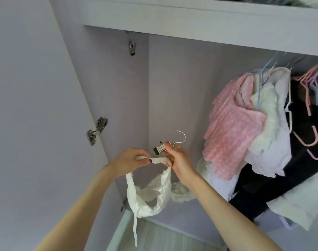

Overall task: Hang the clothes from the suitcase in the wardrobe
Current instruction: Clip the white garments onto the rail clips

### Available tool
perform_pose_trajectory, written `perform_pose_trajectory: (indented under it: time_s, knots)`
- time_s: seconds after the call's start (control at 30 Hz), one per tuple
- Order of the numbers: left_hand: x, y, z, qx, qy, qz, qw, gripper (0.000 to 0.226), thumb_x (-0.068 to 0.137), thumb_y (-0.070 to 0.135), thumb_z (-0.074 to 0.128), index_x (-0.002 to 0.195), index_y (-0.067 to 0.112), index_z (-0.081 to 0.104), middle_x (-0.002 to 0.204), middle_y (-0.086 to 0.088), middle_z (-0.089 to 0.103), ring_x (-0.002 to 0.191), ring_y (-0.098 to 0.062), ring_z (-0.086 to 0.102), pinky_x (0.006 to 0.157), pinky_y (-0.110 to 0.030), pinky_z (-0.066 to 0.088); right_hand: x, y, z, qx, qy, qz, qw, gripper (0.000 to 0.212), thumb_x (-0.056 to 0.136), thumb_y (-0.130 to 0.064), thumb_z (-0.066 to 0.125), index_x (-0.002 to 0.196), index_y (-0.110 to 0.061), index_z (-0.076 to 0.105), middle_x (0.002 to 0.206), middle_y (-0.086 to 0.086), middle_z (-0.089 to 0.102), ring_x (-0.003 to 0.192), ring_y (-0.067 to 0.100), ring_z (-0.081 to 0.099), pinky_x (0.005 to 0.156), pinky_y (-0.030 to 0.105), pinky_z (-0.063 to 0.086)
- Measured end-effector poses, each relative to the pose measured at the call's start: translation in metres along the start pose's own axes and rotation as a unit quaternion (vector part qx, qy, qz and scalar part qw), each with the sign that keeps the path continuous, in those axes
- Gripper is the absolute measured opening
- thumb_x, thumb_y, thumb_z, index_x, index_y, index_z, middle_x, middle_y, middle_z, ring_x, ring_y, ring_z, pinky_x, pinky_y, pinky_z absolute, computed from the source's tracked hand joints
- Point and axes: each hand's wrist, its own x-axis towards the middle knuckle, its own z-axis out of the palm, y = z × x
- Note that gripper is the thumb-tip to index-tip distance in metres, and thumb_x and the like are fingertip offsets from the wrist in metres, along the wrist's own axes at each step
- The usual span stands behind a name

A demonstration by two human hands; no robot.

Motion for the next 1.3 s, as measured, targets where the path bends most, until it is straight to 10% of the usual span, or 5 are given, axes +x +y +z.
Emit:
perform_pose_trajectory:
  time_s: [0.47,0.97,1.1,1.3]
  knots:
    - [0.02,0.022,-0.017,0.063,0.053,0.033,0.996,0.011,0.089,0.02,0.058,0.078,0.023,0.061,0.067,0.004,0.054,0.06,-0.006,0.047,0.055,-0.014,0.035,0.013,-0.035,-0.007,-0.014,-0.033,0.013,0.999,0.033,0.092,-0.011,0.057,0.063,-0.013,0.041,0.056,0.003,0.034,0.042,0.012,0.035,0.04,0.02,0.026]
    - [0.034,0.031,-0.013,-0.017,0.113,0.049,0.992,0.019,0.091,0.013,0.055,0.074,0.022,0.058,0.064,0.005,0.055,0.061,-0.01,0.051,0.058,-0.016,0.038,0.004,-0.056,-0.009,-0.247,-0.146,-0.04,0.957,0.016,0.095,-0.02,0.054,0.084,-0.01,0.048,0.047,-0.01,0.052,0.055,0.017,0.048,0.06,0.026,0.04]
    - [0.041,0.036,-0.008,-0.06,0.161,0.049,0.984,0.022,0.088,0.009,0.057,0.071,0.021,0.062,0.057,0.003,0.059,0.052,-0.003,0.054,0.057,-0.01,0.04,0.009,-0.058,-0.011,-0.287,-0.153,-0.064,0.943,0.016,0.089,-0.007,0.06,0.09,-0.011,0.044,0.077,0.0,0.068,0.055,0.012,0.059,0.052,0.021,0.036]
    - [0.054,0.044,-0.005,-0.026,0.256,0.061,0.964,0.027,0.092,0.001,0.046,0.112,0.012,0.062,0.108,-0.004,0.062,0.095,-0.016,0.059,0.088,-0.023,0.044,0.035,-0.08,-0.023,-0.309,-0.047,-0.131,0.941,0.021,0.085,-0.005,0.064,0.082,-0.017,0.047,0.078,0.009,0.069,0.044,0.006,0.05,0.05,0.017,0.039]
